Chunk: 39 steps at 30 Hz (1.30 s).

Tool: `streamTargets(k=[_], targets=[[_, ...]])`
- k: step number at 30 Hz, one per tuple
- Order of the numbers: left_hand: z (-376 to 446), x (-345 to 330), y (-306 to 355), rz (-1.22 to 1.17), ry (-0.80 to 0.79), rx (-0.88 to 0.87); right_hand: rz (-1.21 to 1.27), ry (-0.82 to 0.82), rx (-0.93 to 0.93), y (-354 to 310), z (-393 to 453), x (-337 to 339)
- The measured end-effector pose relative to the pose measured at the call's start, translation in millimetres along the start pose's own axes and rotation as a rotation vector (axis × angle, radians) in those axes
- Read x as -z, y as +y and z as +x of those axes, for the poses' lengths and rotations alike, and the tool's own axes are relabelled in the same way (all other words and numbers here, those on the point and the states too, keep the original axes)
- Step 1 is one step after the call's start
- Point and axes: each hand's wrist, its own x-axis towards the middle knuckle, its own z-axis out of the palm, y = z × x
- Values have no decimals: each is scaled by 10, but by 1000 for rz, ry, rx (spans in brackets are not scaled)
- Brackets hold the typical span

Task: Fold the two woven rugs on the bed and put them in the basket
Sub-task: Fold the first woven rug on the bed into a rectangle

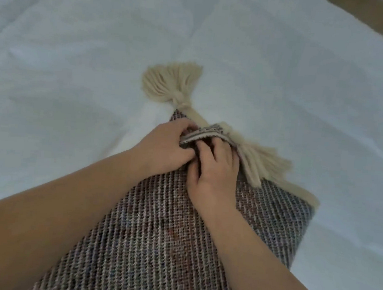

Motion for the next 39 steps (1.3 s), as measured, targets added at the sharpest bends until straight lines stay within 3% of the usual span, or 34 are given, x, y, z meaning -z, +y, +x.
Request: streamTargets(k=[5, 10, 13, 23, 30, 33, 35, 37, 39], targets=[[429, -10, 127, 15, 12, -63, 101, -50, -58, 89, 217, -20], [302, 143, -245, -356, 203, 185, 67, -201, 136, -100, 457, -133], [313, 153, -341, -413, 252, 295, -53, -326, 177, -154, 484, -192], [568, 76, -201, -15, 356, 150, -167, -386, -8, -57, 447, -121], [722, 27, -171, -453, 355, 298, -173, -379, -20, -17, 390, -60], [653, -33, -155, -238, 480, 234, -189, -388, -21, -5, 261, -12], [421, -108, -138, 21, 511, 48, -195, -414, -28, 29, 163, 10], [120, -225, -210, 389, 427, -227, -199, -410, -33, 84, 107, 18], [-89, -326, -356, 722, 242, -435, -225, -392, -27, 139, 55, 25]])
